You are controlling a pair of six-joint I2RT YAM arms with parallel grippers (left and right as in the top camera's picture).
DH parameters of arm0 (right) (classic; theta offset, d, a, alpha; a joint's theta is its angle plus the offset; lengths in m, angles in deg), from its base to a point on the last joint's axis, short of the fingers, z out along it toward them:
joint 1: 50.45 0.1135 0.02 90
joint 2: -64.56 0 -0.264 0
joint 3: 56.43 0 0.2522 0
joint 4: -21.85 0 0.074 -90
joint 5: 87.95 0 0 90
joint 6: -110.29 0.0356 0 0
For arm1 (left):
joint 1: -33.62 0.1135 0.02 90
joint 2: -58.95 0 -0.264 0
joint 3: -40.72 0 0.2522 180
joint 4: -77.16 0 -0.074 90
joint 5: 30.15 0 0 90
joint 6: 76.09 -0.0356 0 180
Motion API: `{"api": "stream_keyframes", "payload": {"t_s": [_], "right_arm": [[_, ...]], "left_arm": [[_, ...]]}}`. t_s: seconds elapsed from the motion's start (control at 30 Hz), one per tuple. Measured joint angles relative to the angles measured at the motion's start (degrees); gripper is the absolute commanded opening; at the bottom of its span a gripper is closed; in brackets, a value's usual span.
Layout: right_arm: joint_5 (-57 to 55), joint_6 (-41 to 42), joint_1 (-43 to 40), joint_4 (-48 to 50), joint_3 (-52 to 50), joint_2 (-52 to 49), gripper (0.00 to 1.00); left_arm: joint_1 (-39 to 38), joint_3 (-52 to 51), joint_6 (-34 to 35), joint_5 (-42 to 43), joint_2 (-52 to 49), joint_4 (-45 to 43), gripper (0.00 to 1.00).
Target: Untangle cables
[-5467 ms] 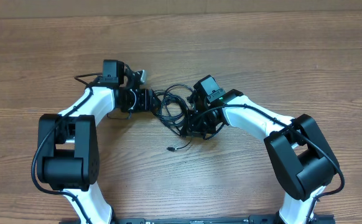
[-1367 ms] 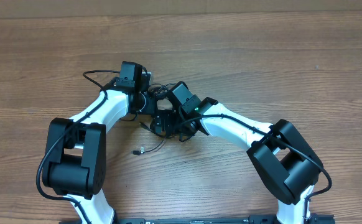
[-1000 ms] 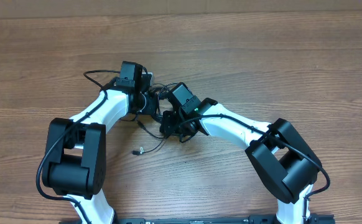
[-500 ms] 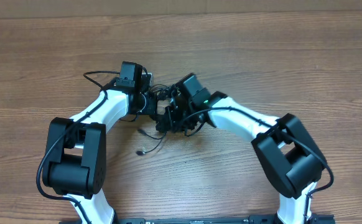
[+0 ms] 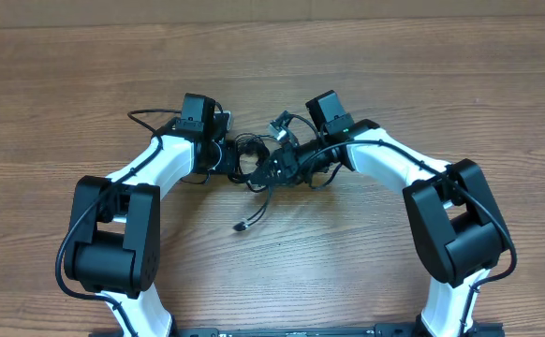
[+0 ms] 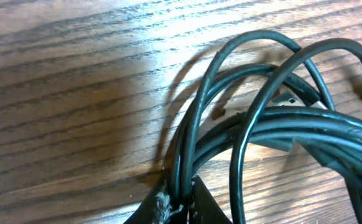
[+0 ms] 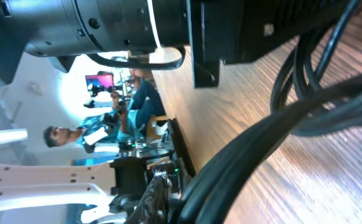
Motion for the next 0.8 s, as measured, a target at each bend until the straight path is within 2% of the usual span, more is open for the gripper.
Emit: {"api": "stream_keyframes", "payload": {"t_s": [0.2, 0.4, 0.6, 0.7, 0.8], "right_arm": [[-2.7, -3.1, -0.3, -8.5, -0.1, 0.0, 0.07], [-14.3, -6.0, -0.3, -18.4, -0.1, 0.0, 0.08], [-29.2, -6.1, -0.2, -23.6, -0.1, 0.0, 0.19], [-37.6, -3.5, -0.2, -25.5, -0.1, 0.0, 0.21], [-45.2, 0.1, -0.2, -27.6, -0.1, 0.0, 0.3]], "left_arm": [[-0.4, -0.2, 1.2, -2.2, 0.0, -2.0, 0.15], [-1.2, -0.3, 1.2, -7.0, 0.0, -3.3, 0.15], [-1.2, -0.2, 1.2, -11.1, -0.2, -4.1, 0.15], [-1.2, -0.1, 1.2, -12.1, -0.2, -4.2, 0.15], [-1.2, 0.0, 1.2, -12.6, -0.3, -4.1, 0.16]]}}
